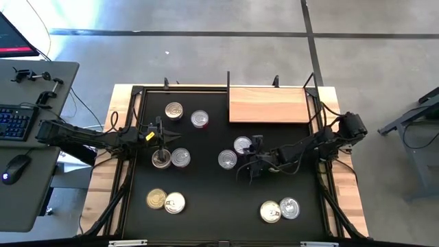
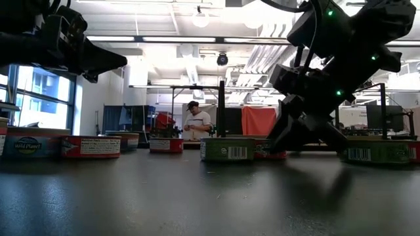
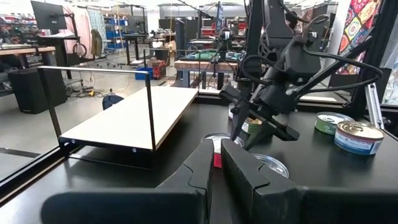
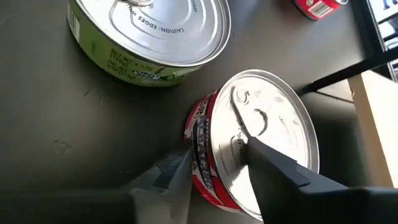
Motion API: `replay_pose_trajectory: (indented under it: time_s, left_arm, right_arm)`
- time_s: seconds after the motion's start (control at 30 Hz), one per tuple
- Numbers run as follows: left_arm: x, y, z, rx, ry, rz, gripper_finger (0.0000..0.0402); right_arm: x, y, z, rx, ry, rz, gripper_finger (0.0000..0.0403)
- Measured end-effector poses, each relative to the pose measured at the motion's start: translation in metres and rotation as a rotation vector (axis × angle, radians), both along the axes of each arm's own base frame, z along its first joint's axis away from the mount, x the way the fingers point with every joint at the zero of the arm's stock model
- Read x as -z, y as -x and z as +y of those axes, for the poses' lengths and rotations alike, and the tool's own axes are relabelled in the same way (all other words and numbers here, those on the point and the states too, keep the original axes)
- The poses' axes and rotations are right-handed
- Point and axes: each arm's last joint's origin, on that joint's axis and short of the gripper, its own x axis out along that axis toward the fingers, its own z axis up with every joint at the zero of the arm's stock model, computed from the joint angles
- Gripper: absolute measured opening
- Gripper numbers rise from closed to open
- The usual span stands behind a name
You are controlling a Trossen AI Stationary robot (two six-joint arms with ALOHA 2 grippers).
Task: Stack canned seafood by type on shelf
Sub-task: Put the red tuna can on the shelf
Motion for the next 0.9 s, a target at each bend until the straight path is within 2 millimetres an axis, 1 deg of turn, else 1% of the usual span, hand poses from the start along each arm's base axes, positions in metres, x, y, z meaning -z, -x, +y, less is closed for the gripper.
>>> replay_pose_trajectory:
  time_s: [0.13, 0.27, 0.3, 0.47, 0.6, 0.7, 0.9]
  left_arm:
    - [0.000, 0.000, 0.000, 0.000, 0.000, 0.000, 0.0020]
    - [0.000, 0.000, 0.000, 0.000, 0.008, -0.002, 0.0020]
    - [0.000, 0.000, 0.000, 0.000, 0.008, -0.002, 0.0020]
    - [0.000, 0.000, 0.000, 0.000, 0.008, -0.003, 0.0020]
    - [0.000, 0.000, 0.000, 0.000, 0.015, -0.004, 0.0020]
    - [0.000, 0.000, 0.000, 0.000, 0.015, -0.004, 0.0020]
    - [0.000, 0.000, 0.000, 0.000, 0.016, -0.004, 0.0020]
  right_arm:
    - [0.007, -0.002, 0.000, -0.002, 0.030, 0.017, 0.0068]
    - [0.007, -0.002, 0.004, 0.010, 0.059, 0.000, 0.0016]
    - [0.007, -0.001, 0.006, 0.013, 0.073, -0.006, 0.0009]
    - [0.008, 0.003, 0.014, 0.001, 0.174, -0.005, 0.0004]
    - [0.006, 0.004, 0.016, 0.018, 0.185, -0.027, 0.0002]
    - [0.003, 0.001, 0.017, 0.028, 0.209, -0.039, 0.0001]
    - [-0.008, -0.012, 0.019, -0.022, 0.270, -0.002, 0.0000]
